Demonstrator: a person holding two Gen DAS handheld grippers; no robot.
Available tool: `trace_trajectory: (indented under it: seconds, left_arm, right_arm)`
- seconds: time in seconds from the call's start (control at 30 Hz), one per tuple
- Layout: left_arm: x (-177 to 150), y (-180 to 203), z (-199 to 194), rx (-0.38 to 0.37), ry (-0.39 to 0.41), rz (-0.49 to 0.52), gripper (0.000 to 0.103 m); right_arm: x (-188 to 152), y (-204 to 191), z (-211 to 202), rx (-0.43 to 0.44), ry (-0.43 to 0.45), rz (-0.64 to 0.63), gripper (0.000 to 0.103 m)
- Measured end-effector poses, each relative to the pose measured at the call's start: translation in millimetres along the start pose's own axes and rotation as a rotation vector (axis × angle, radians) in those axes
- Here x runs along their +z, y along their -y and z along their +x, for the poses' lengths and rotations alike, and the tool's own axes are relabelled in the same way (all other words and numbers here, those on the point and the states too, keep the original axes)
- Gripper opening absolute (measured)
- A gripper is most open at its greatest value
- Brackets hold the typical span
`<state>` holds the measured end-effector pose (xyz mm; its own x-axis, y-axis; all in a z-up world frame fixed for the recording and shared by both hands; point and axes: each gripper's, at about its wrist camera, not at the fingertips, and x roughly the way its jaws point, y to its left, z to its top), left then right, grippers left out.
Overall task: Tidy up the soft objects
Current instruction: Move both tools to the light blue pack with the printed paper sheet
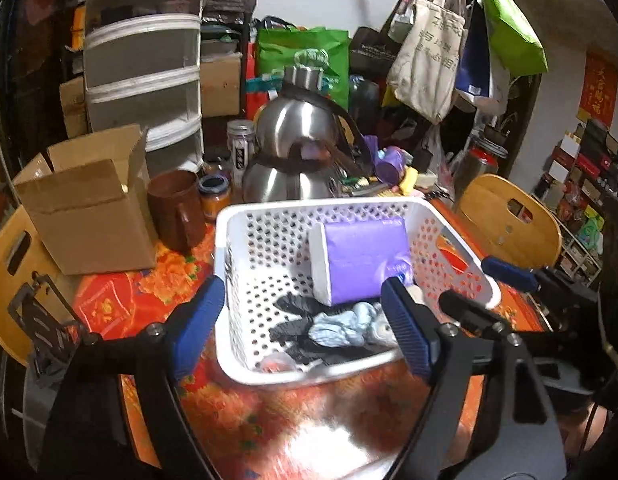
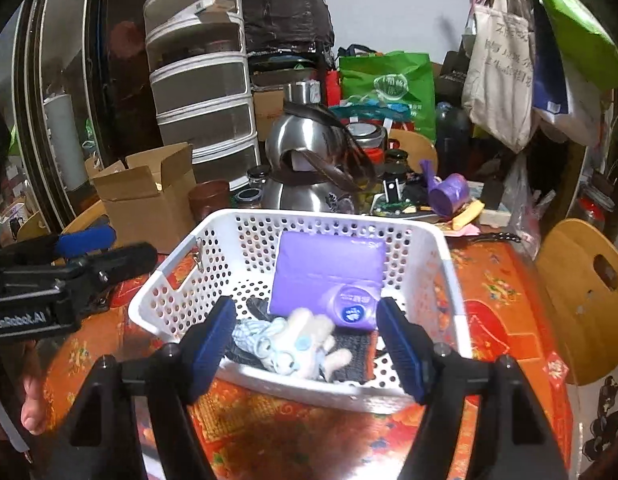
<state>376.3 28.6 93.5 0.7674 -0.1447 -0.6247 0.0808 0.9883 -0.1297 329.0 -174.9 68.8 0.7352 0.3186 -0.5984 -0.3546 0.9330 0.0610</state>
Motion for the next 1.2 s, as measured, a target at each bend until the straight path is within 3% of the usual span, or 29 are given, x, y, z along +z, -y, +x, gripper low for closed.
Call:
trace_trajectory:
  seconds: [0.07,0.4,0.57,0.8,1.03,1.1,1.2]
  left_arm:
    - [-6.2,0.6,-1.4,0.004,-0.003,0.0,0.081]
    - [-60.7,-6.6,-17.1,0.004,-0.082,-0.029,0.082]
    - [-116.9,-18.4,-34.2,-0.025,-0.153,-0.082,0.082]
    - [-211.5,-30.7,-61.5,-0.082,-0.225,-0.18,0.082]
    - [-269.3,-11.8,-80.7,-0.143,-0.244,-0.214,0.082]
    - [-274.4,0.2,-76.2,-0.158,-0.263,-0.193,0.082]
    - [-277.0,12.5,-62.8,-0.169,-0.295,-0.183,0.082]
  right_arm:
    - [-2.3,2.9,-5.4,0.0,-0.002,0.009,0.079]
    - [-39.0,15.9,-28.0,0.018,-0.047,0.046,0.08]
    - [-87.4,12.6,-52.2,0.052,-0.097,0.067,0.08]
    - [-181.1,1.0,-93.1,0.099,-0.131,0.1,0.08]
    - [-225.5,-15.1,-97.9,0.131,-0.159,0.087,0.08]
    - [-226.4,-17.1,-93.9,0.138,-0.165,0.083,0.076]
    - [-224.5,-19.5,-86.7,0.16,-0.187,0.078,0.06]
